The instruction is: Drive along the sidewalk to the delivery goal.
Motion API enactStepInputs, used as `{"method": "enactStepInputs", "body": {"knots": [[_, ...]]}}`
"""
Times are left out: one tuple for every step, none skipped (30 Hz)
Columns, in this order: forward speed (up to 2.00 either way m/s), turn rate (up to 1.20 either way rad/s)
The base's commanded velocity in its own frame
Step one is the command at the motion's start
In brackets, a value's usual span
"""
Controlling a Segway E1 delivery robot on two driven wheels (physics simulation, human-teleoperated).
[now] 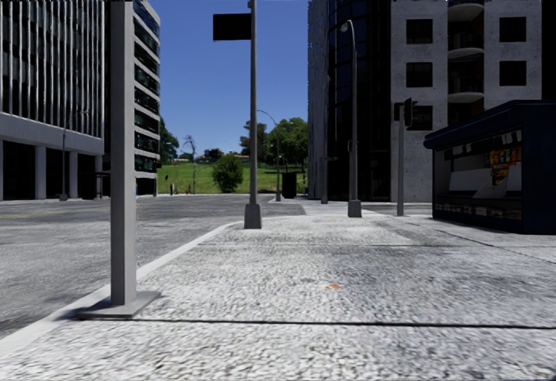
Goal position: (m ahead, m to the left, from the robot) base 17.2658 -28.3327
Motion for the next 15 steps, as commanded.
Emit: {"method": "enactStepInputs", "body": {"knots": [[2.00, -0.52], [2.00, -0.52], [2.00, -0.52], [2.00, -0.52], [2.00, -0.52], [2.00, -0.52], [2.00, -0.52], [2.00, -0.52], [2.00, -0.52], [2.00, -0.52], [2.00, -0.52], [2.00, -0.52], [2.00, -0.52], [2.00, -0.52], [2.00, -0.51]]}}
